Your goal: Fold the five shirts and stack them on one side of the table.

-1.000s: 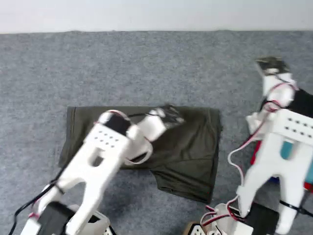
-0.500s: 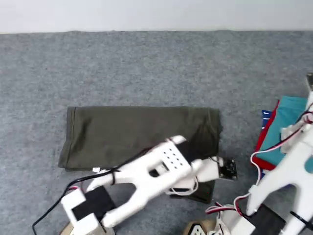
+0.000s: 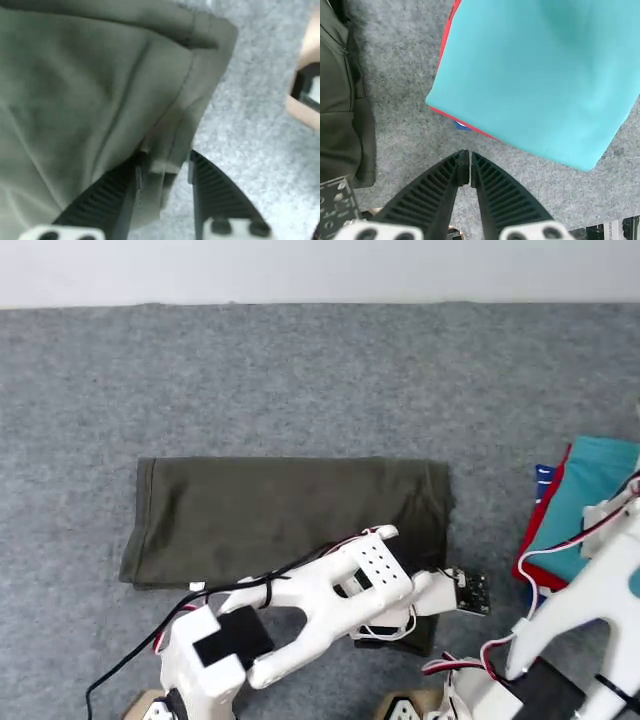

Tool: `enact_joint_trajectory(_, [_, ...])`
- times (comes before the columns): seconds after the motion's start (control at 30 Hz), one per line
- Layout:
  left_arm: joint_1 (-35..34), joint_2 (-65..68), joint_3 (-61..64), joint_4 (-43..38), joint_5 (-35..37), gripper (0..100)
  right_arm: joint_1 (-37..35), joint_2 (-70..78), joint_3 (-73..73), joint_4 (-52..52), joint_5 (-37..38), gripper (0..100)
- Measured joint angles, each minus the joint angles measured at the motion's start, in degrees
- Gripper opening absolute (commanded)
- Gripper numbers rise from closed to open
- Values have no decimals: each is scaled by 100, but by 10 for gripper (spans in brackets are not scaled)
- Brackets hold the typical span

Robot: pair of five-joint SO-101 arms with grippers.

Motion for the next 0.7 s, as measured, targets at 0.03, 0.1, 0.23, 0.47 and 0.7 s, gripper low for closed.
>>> enact_joint_trajectory(0.03, [0,35,-44,-9,0,146,0,0,0,0,0,11])
enact_joint_trajectory(0.1, [0,114,-149,-9,-9,144,0,0,0,0,0,11])
enact_joint_trajectory(0.23, [0,176,-202,-70,185,38,0,0,0,0,0,11])
enact_joint_trajectory(0.47, [70,185,-290,-105,141,14,0,0,0,0,0,11])
enact_joint_trajectory(0.7, [44,220,-976,255,114,14,0,0,0,0,0,11])
